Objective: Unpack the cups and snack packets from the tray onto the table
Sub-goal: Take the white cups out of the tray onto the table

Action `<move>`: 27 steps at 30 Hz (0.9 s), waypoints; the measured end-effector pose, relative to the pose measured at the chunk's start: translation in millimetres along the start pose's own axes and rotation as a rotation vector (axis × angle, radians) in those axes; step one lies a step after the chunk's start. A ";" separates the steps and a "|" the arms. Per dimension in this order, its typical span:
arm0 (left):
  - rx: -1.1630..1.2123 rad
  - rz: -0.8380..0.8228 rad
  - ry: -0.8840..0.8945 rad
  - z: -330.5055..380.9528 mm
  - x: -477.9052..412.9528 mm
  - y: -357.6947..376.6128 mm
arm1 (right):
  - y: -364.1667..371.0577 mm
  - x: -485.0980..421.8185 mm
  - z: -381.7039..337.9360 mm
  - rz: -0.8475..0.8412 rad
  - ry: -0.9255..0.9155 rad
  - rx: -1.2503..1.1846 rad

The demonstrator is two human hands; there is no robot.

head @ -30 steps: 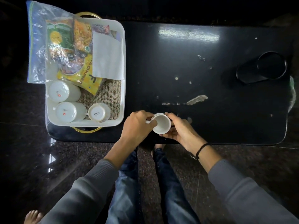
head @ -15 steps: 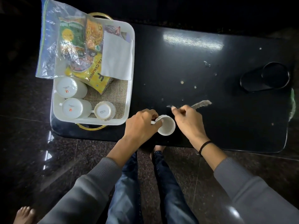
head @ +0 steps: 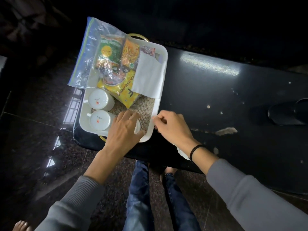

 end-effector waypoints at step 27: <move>1.056 -0.042 -0.117 98.8 -32.9 -13.2 | -74.1 27.8 57.2 -0.076 0.121 -0.698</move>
Point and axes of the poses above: each hand's wrist, its own x-axis away from the middle knuckle, its own y-axis out of the palm, z = x × y, the point moved 10 cm from there along -x, towards the middle knuckle, and after that the axes turned 5 degrees about y, right-handed, at the moved point
